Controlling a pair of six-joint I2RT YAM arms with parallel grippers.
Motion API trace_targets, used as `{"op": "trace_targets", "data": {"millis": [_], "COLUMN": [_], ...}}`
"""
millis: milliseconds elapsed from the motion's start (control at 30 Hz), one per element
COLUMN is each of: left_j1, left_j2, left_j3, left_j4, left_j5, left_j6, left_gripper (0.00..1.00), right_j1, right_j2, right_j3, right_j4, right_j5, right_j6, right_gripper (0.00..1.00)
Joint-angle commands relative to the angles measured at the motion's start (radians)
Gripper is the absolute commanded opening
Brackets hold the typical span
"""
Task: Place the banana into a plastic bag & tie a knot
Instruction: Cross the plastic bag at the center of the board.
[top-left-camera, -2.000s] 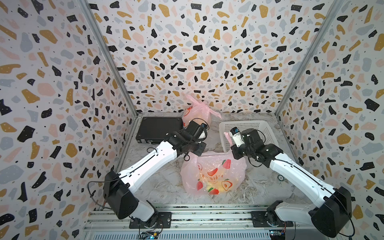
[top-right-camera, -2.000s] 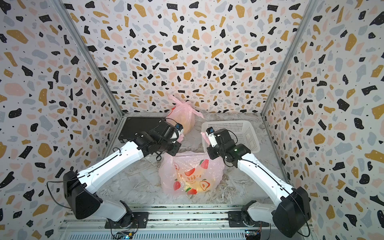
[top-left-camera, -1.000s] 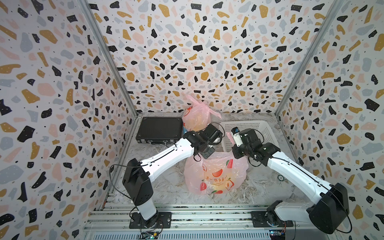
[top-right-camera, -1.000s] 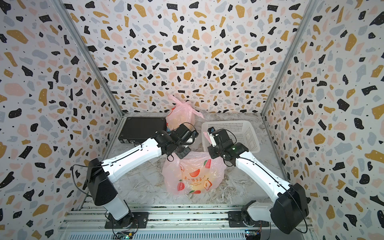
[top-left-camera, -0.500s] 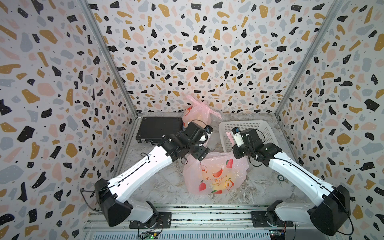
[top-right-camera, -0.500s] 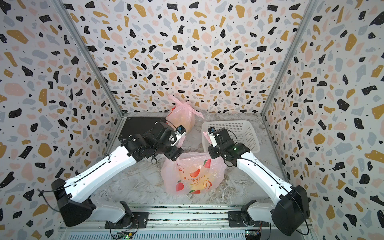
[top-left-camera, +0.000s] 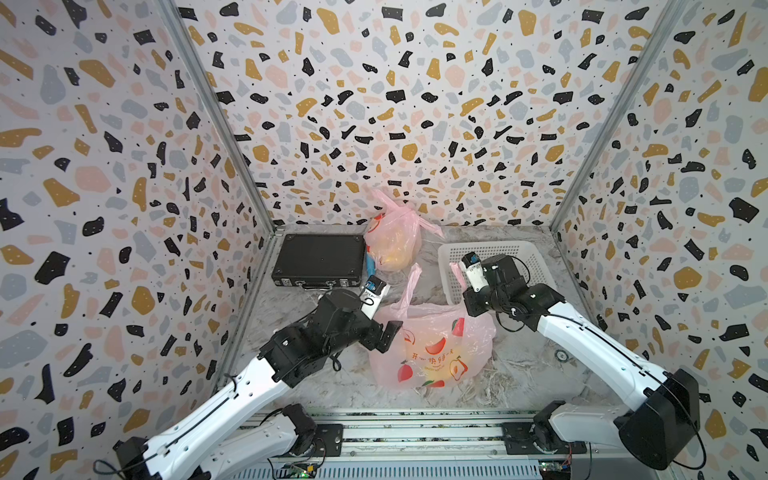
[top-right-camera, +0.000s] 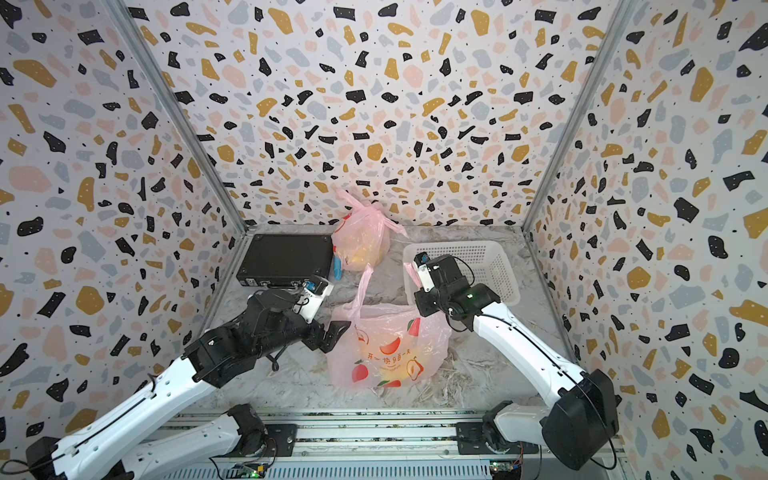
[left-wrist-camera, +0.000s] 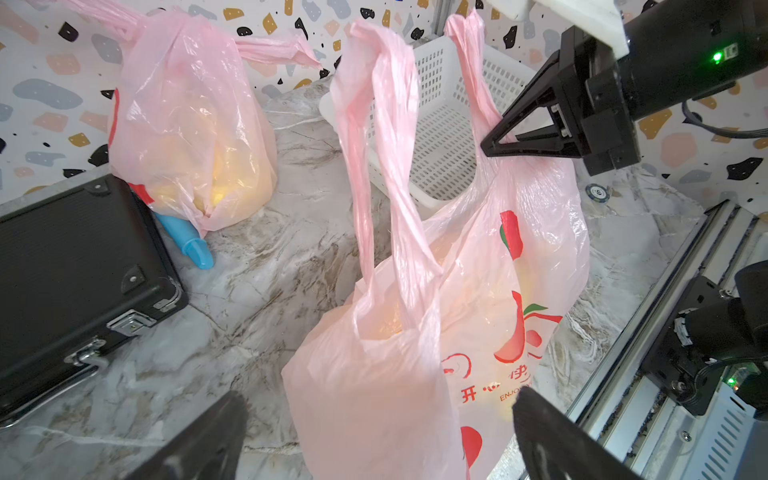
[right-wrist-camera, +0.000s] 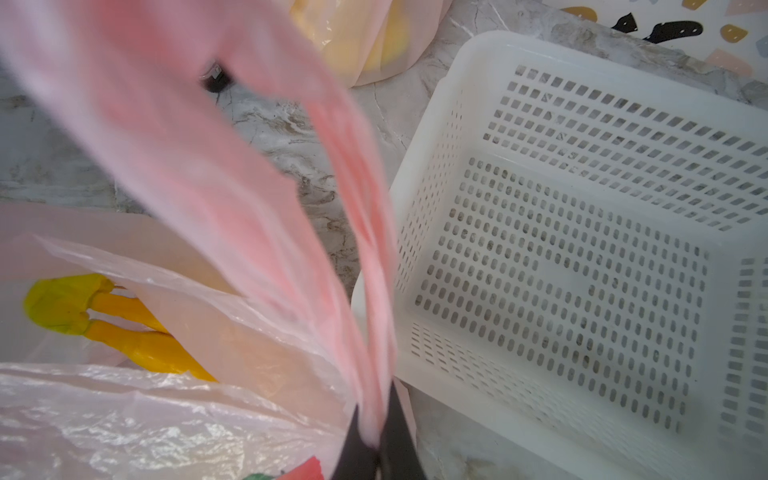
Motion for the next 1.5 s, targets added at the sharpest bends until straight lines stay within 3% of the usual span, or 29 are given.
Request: {"op": "trace_targets", "data": {"millis": [0, 200, 533, 700, 967, 1300, 1467], "left_j1": [0.098, 0.307, 0.367, 0.368, 0.363, 0.299, 0.298], "left_j2": [-0.008, 0.051, 0.224, 0.284, 0.348, 0.378, 0.397], "left_j3": [-0.045, -0.088, -0.042, -0.022, 0.016, 0.018, 0.024], "left_j4": [0.185, 0.338, 0.369, 0.374, 0.381, 0.388, 0.373], "left_j5": [0.166, 0.62, 0.902, 0.89, 0.861, 0.876, 0.874], "left_j6": [-0.025, -0.014, 0.018, 0.021, 0.022, 0.032, 0.039], "left_gripper": [0.99, 0.99, 0.99, 0.99, 0.9, 0.82, 0.56], "right_j1": [-0.003, -0.005, -0.005, -0.004, -0.004, -0.005, -0.004], "right_j2": [-0.007, -0.022, -0.023, -0.031, -0.039, -0.044, -0.047], "right_j3": [0.049, 0.043, 0.042, 0.039, 0.039, 0.038, 0.035], "right_j4": [-0.031, -0.028, -0.028, -0.031, -0.028, -0.022, -0.02], "right_j5": [-0.028, -0.067, -0.117, -0.126, -0.151, -0.168, -0.178], "right_j6": [0.009, 0.005, 0.009, 0.007, 0.008, 0.01, 0.008], "right_gripper": [0.0, 0.0, 0.0, 0.0, 0.0, 0.0, 0.0]}}
